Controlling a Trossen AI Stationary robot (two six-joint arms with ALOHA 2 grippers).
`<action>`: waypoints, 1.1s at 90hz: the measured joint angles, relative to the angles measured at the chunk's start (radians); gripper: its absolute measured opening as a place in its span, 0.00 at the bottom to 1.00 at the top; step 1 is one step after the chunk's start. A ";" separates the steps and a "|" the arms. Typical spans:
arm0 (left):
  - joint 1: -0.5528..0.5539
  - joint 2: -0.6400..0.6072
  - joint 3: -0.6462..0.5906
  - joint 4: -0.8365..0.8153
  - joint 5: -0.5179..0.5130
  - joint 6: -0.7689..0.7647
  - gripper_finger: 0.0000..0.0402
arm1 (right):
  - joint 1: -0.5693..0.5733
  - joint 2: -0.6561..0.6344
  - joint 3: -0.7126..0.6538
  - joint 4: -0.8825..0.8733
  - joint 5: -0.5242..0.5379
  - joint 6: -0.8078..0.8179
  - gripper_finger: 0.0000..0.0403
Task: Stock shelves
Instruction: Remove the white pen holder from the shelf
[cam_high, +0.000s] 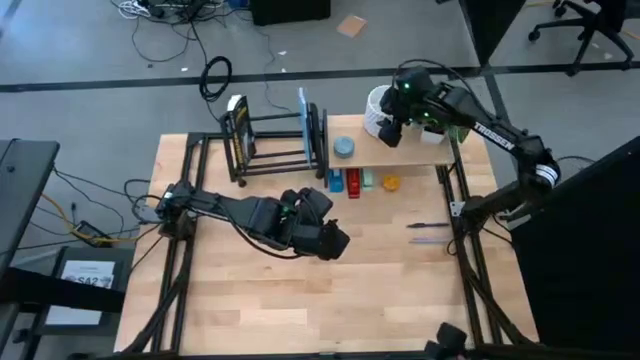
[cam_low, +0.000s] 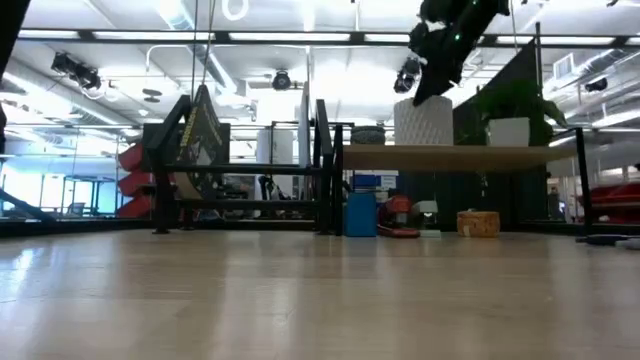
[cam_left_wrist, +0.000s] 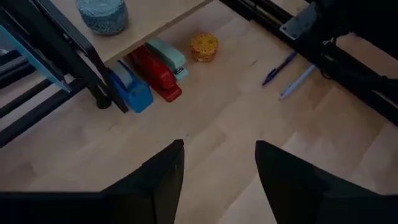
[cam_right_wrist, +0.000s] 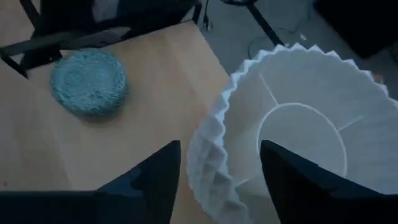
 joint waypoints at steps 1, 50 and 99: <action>0.000 0.000 0.000 -0.001 0.000 0.000 0.44 | 0.001 0.000 0.000 -0.003 0.000 -0.001 0.39; 0.002 0.000 0.000 0.003 0.000 0.000 0.44 | 0.082 -0.087 0.110 -0.107 -0.009 0.022 0.00; 0.002 -0.002 0.110 -0.015 -0.034 0.073 0.44 | 0.463 -0.092 0.402 -0.421 -0.082 0.279 0.00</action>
